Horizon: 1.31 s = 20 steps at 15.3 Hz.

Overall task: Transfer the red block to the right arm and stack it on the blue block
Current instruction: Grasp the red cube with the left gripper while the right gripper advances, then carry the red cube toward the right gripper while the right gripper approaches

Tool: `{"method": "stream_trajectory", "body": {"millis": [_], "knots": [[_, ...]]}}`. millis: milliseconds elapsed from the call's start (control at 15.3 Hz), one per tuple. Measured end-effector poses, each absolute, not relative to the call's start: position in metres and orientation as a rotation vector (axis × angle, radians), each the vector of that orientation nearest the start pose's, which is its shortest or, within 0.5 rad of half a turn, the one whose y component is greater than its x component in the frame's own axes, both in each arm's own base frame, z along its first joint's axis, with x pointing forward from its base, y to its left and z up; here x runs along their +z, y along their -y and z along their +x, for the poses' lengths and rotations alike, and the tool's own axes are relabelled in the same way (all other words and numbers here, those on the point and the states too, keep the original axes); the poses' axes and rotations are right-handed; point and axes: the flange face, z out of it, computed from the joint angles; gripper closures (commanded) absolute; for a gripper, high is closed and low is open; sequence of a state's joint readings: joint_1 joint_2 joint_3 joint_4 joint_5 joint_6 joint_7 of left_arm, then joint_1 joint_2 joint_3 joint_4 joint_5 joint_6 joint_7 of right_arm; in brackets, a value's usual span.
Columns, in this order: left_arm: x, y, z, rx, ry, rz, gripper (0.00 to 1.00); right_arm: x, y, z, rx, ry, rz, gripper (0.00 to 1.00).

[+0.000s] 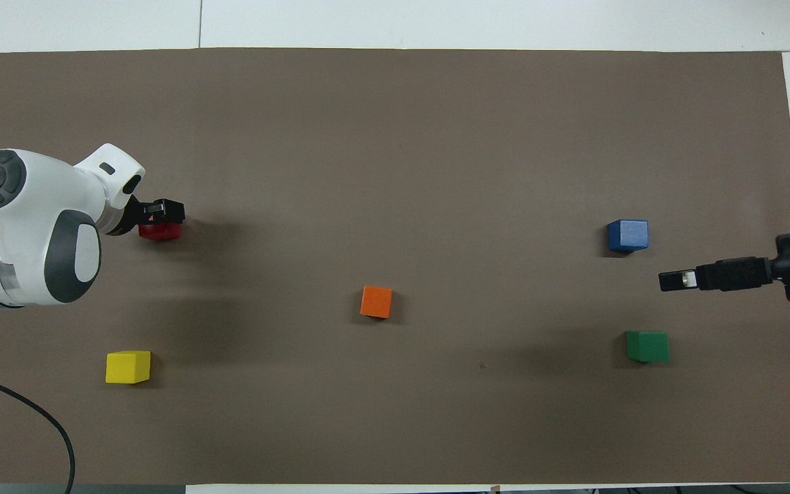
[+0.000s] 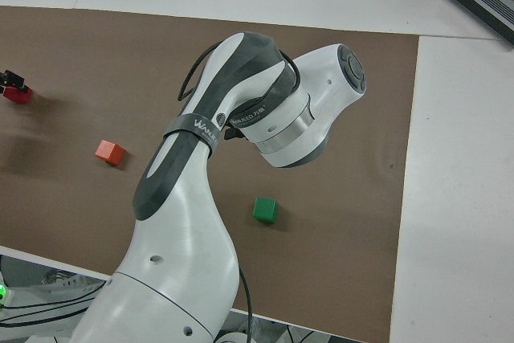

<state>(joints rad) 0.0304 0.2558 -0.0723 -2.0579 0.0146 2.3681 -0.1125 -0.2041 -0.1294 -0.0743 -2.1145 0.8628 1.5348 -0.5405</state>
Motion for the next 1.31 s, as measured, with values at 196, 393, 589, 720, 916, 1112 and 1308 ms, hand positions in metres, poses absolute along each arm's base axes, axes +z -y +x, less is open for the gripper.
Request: {"method": "stream_trajectory", "body": {"millis": [196, 393, 589, 720, 916, 1112, 1308], "knots": [[0.314, 0.024, 0.591, -0.072, 0.181, -3.150, 1.00, 0.455, 0.036, 0.470, 0.036, 0.125, -2.021, 0.00], [0.321, 0.037, 0.593, -0.047, 0.439, -3.130, 1.00, 0.434, 0.021, 0.470, 0.047, 0.137, -1.837, 0.00], [0.370, 0.084, 0.593, 0.151, 0.717, -3.126, 1.00, 0.424, 0.003, 0.473, 0.042, 0.096, -1.647, 0.00], [0.430, 0.124, 0.580, 0.280, 0.820, -3.110, 1.00, 0.419, -0.014, 0.473, 0.044, 0.074, -1.549, 0.00], [0.510, 0.189, 0.544, 0.333, 1.050, -3.123, 1.00, 0.397, -0.038, 0.472, 0.039, 0.108, -1.411, 0.00], [0.568, 0.250, 0.498, 0.407, 1.358, -3.106, 1.00, 0.357, -0.066, 0.472, 0.051, 0.134, -1.264, 0.00], [0.601, 0.290, 0.467, 0.607, 1.629, -3.067, 1.00, 0.334, -0.091, 0.471, 0.045, 0.123, -1.139, 0.00]]}}
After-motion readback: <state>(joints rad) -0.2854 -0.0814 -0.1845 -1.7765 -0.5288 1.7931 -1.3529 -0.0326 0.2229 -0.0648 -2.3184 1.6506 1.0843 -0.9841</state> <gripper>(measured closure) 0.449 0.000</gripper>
